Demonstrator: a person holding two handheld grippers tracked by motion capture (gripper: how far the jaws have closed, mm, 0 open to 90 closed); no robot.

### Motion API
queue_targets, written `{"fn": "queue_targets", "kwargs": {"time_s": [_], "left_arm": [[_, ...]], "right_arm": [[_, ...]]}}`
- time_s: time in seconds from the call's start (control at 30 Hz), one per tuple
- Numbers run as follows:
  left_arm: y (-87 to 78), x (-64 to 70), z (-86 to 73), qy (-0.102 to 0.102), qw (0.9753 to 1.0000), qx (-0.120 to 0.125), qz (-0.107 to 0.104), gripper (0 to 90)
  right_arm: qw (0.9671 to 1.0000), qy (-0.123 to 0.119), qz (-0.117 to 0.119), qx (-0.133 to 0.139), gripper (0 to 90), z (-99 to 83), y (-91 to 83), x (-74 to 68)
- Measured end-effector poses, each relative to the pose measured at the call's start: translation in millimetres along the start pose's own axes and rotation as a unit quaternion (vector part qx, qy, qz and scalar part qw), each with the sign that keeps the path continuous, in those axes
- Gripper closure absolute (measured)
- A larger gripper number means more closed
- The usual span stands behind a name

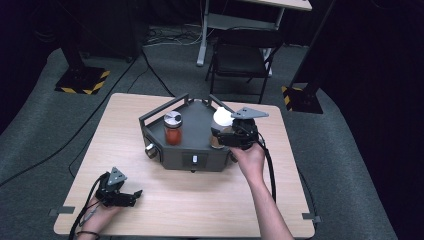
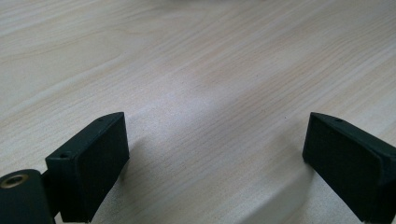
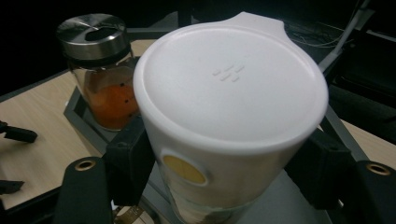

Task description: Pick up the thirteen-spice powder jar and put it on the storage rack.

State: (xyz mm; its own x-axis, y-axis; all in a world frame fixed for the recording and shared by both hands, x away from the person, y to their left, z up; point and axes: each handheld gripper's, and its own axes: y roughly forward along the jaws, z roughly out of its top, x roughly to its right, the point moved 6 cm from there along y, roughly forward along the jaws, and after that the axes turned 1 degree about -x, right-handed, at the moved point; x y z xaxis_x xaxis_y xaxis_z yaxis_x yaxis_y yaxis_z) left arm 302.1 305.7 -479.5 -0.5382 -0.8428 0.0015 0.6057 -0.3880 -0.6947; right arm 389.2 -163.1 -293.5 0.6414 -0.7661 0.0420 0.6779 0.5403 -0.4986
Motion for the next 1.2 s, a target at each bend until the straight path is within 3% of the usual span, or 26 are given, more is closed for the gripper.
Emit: {"fn": "queue_targets", "kwargs": {"time_s": [0.37,0.9,1.2], "left_arm": [[0.0,0.0,0.0,0.0,1.0,0.0,0.0,6.5],[0.0,0.0,0.0,0.0,1.0,0.0,0.0,6.5],[0.1,0.2,-0.2,-0.001,1.0,0.001,0.0,6.5]], "right_arm": [[0.9997,0.011,-0.009,-0.019,29.7,-3.3,12.3,6.8],[0.9998,0.017,0.0,-0.013,28.9,-7.4,13.8,14.0],[0.9995,0.03,-0.007,0.0,13.4,-17.8,3.1,17.8]]}}
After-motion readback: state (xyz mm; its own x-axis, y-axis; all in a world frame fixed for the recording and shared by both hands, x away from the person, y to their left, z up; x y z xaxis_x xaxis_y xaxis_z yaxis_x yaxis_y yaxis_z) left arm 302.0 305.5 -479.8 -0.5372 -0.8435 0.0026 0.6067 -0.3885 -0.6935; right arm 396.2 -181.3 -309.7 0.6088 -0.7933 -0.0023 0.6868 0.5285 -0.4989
